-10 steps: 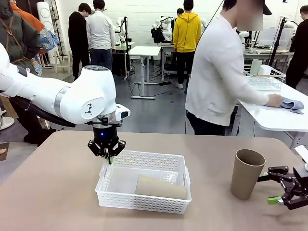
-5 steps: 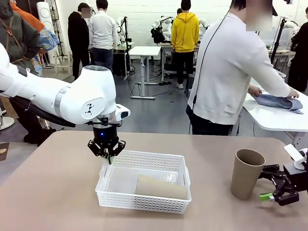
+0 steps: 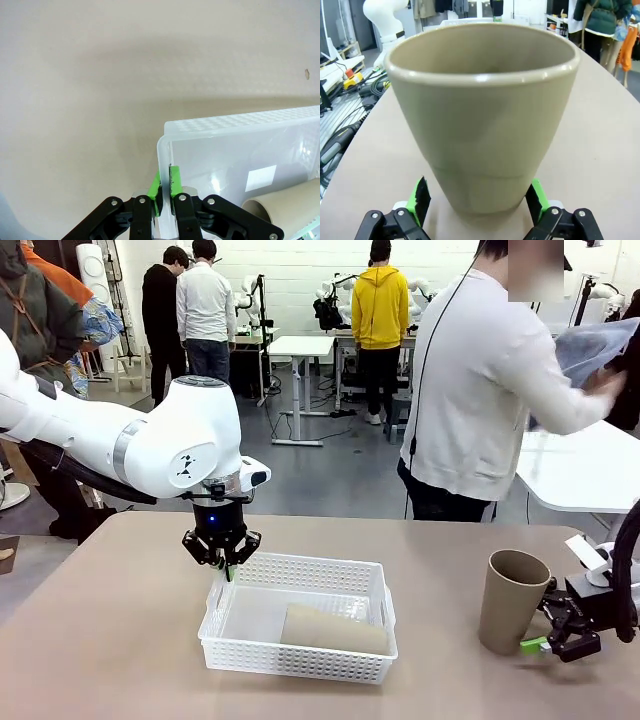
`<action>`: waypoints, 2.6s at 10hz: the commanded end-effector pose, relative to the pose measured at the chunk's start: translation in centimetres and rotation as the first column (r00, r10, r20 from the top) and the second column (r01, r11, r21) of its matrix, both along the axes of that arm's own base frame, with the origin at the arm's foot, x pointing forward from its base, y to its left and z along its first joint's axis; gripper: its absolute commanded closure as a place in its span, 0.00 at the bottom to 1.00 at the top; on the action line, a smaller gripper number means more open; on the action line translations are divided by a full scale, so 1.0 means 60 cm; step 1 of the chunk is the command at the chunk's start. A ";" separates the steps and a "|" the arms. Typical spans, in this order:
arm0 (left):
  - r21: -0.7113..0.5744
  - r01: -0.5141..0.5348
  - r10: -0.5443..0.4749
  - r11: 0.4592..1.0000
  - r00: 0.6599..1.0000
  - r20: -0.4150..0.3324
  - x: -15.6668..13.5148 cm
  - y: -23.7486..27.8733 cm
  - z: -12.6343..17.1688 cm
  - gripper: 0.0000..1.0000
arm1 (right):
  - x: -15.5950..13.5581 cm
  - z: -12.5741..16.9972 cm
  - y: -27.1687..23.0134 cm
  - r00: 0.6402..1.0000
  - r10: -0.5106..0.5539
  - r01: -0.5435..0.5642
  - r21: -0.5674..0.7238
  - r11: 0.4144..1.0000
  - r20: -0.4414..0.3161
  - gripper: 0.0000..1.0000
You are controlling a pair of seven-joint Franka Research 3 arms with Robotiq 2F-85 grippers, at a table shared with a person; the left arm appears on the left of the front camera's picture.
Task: Clean and organize the cups into the basket.
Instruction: Pick up the Reusable plastic cup from the right side of the table and stack it inside the Organizing basket in the center of the table.
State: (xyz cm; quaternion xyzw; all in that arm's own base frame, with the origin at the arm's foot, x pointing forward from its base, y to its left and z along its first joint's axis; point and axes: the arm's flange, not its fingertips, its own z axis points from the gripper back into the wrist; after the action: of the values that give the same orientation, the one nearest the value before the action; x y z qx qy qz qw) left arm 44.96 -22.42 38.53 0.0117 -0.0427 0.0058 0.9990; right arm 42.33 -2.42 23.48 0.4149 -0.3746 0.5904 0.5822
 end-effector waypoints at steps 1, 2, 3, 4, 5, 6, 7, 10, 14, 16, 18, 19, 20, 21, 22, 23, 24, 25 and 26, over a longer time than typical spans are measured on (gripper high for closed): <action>0.001 0.001 -0.001 1.000 1.000 0.005 0.001 -0.002 0.003 1.00 | 0.014 0.010 0.022 1.000 -0.013 0.013 0.026 1.000 -0.002 0.00; 0.001 0.001 -0.001 1.000 1.000 0.005 0.001 -0.002 0.003 1.00 | 0.019 0.013 0.033 1.000 -0.008 0.007 0.037 0.999 0.009 0.00; 0.001 0.001 -0.001 1.000 1.000 0.005 0.001 -0.002 0.003 1.00 | 0.022 0.011 0.038 1.000 -0.001 0.001 0.048 0.999 0.013 0.00; 0.001 0.001 -0.001 1.000 1.000 0.005 0.001 -0.002 0.003 1.00 | 0.024 0.009 0.038 1.000 0.009 -0.010 0.054 0.998 0.018 0.59; 0.001 0.001 -0.001 1.000 1.000 0.005 0.001 -0.002 0.003 1.00 | 0.023 0.007 0.037 1.000 0.022 -0.023 0.054 0.998 0.016 0.59; 0.001 0.001 -0.001 1.000 1.000 0.005 0.001 -0.002 0.003 1.00 | 0.021 0.007 0.036 1.000 0.026 -0.027 0.052 0.998 0.017 1.00; 0.001 0.001 -0.001 1.000 1.000 0.005 0.001 -0.002 0.003 1.00 | 0.020 0.007 0.035 0.999 0.028 -0.029 0.051 0.998 0.018 0.65; 0.001 0.001 -0.001 1.000 1.000 0.005 0.001 -0.002 0.003 1.00 | -0.001 0.033 0.043 0.999 0.014 -0.012 0.076 0.997 -0.032 1.00; 0.001 0.001 -0.001 1.000 1.000 0.005 0.001 -0.002 0.003 1.00 | -0.095 0.283 0.002 0.996 -0.086 0.087 0.077 0.993 -0.023 1.00; 0.001 0.001 -0.001 1.000 1.000 0.005 0.001 -0.002 0.003 1.00 | -0.106 0.360 -0.002 0.994 -0.093 0.097 0.082 0.992 -0.048 1.00; 0.001 0.001 -0.001 1.000 1.000 0.005 0.001 -0.002 0.003 1.00 | -0.108 0.383 0.006 0.993 -0.106 0.109 0.060 0.992 -0.055 1.00; 0.001 0.001 -0.001 1.000 1.000 0.005 0.001 -0.002 0.003 1.00 | -0.108 0.358 -0.003 0.990 -0.126 0.128 0.025 0.992 -0.055 1.00; 0.001 0.001 -0.001 1.000 1.000 0.005 0.001 -0.002 0.003 1.00 | -0.116 0.399 -0.002 0.994 -0.108 0.110 0.078 0.991 -0.026 1.00; 0.001 0.001 -0.001 1.000 1.000 0.005 0.001 -0.002 0.003 1.00 | -0.116 0.399 -0.002 0.994 -0.108 0.110 0.078 0.991 -0.026 1.00; 0.001 0.001 -0.001 1.000 1.000 0.005 0.001 -0.002 0.003 1.00 | -0.116 0.399 -0.002 0.994 -0.108 0.110 0.078 0.991 -0.026 1.00; 0.001 0.001 -0.001 1.000 1.000 0.005 0.001 -0.002 0.003 1.00 | -0.116 0.399 -0.002 0.994 -0.108 0.110 0.078 0.991 -0.026 1.00; 0.001 0.001 -0.001 1.000 1.000 0.005 0.001 -0.002 0.003 1.00 | -0.116 0.399 -0.002 0.994 -0.108 0.110 0.078 0.991 -0.026 1.00; 0.001 0.001 -0.001 1.000 1.000 0.005 0.001 -0.002 0.003 1.00 | -0.113 0.393 -0.002 0.993 -0.112 0.114 0.065 0.991 -0.031 0.19; 0.001 0.001 -0.001 1.000 1.000 0.005 0.001 -0.002 0.003 1.00 | -0.104 0.450 0.044 0.995 -0.099 0.099 -0.053 0.994 -0.001 0.19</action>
State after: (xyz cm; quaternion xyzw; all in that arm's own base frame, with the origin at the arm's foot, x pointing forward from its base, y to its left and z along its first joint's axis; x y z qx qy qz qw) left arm 44.97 -22.43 38.50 0.0117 -0.0424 0.0057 0.9990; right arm 35.75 -1.89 47.87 0.4090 -0.4029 0.5499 0.6066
